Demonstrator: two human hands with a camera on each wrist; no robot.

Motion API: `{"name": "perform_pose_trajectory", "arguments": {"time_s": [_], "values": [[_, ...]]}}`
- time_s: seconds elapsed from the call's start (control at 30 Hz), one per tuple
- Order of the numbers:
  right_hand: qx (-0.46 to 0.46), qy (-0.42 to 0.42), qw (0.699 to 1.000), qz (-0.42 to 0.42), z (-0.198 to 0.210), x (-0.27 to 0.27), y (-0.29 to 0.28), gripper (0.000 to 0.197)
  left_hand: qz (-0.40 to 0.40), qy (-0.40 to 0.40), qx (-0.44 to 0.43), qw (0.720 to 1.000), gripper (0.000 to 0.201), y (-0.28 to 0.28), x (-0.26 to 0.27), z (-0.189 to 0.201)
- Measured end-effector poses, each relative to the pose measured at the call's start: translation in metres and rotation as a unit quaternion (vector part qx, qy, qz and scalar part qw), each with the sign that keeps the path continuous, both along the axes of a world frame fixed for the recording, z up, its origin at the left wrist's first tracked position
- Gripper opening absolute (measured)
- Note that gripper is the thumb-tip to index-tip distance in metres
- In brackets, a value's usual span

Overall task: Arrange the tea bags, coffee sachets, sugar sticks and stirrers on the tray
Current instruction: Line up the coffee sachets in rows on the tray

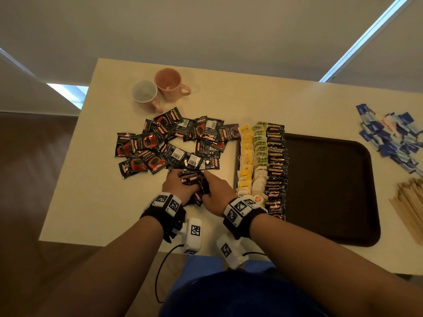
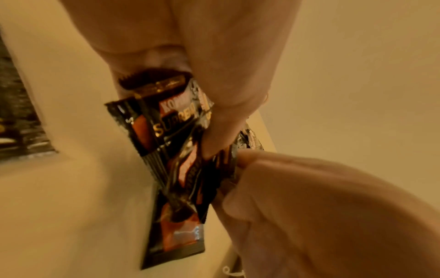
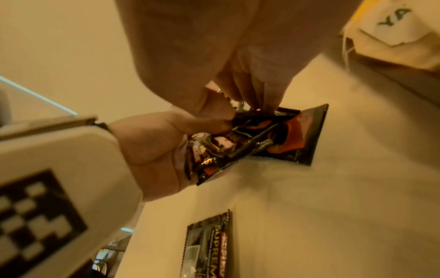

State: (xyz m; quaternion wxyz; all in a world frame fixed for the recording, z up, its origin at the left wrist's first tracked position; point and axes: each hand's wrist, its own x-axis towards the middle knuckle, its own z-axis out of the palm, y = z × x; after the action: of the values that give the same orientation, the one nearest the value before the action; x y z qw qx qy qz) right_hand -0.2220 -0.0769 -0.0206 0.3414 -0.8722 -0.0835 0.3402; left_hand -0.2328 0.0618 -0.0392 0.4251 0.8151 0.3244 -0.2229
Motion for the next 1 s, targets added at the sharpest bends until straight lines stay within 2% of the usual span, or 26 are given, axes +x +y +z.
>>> {"name": "perform_pose_trajectory", "arguments": {"time_s": [0.13, 0.23, 0.33, 0.43, 0.53, 0.63, 0.67, 0.73, 0.8, 0.83, 0.93, 1.0], "values": [[-0.023, 0.014, 1.0, 0.014, -0.001, 0.005, 0.002, 0.042, 0.036, -0.006, -0.043, 0.998, 0.06, -0.002, 0.008, -0.002], [-0.036, 0.005, 0.999, 0.027, -0.003, 0.009, 0.006, 0.048, 0.062, 0.002, -0.077, 0.995, 0.065, -0.004, 0.012, -0.001], [-0.047, -0.002, 0.998, 0.046, -0.002, 0.01, 0.005, 0.048, 0.054, 0.0, -0.085, 0.995, 0.075, -0.004, 0.012, 0.001], [-0.053, -0.008, 0.997, 0.053, 0.004, 0.014, 0.0, 0.041, 0.045, -0.001, -0.081, 0.996, 0.073, 0.0, 0.013, 0.004], [-0.067, -0.054, 0.996, 0.011, 0.012, 0.031, -0.004, 0.033, 0.019, 0.002, -0.046, 0.999, 0.067, 0.008, 0.015, 0.007], [-0.071, -0.14, 0.987, -0.018, 0.013, 0.072, -0.001, 0.025, 0.024, 0.005, -0.045, 0.999, 0.065, 0.015, 0.013, 0.01], [-0.089, -0.172, 0.981, -0.002, 0.011, 0.087, 0.002, 0.033, 0.027, 0.003, -0.049, 0.998, 0.065, 0.017, 0.013, 0.011], [-0.174, -0.193, 0.963, 0.064, 0.004, 0.114, 0.008, 0.077, 0.031, 0.003, -0.057, 0.998, 0.066, 0.022, 0.012, 0.013], [-0.255, -0.162, 0.946, 0.117, -0.005, 0.132, 0.013, 0.118, 0.036, -0.001, -0.066, 0.997, 0.066, 0.026, 0.012, 0.015], [-0.282, -0.142, 0.939, 0.135, -0.01, 0.138, 0.015, 0.131, 0.038, -0.006, -0.069, 0.997, 0.064, 0.028, 0.012, 0.015], [-0.309, -0.091, 0.932, 0.167, -0.025, 0.145, 0.018, 0.143, 0.05, -0.015, -0.074, 0.996, 0.059, 0.034, 0.011, 0.016], [-0.305, -0.083, 0.933, 0.173, -0.027, 0.144, 0.02, 0.132, 0.071, -0.017, -0.084, 0.994, 0.058, 0.037, 0.01, 0.016]]}}
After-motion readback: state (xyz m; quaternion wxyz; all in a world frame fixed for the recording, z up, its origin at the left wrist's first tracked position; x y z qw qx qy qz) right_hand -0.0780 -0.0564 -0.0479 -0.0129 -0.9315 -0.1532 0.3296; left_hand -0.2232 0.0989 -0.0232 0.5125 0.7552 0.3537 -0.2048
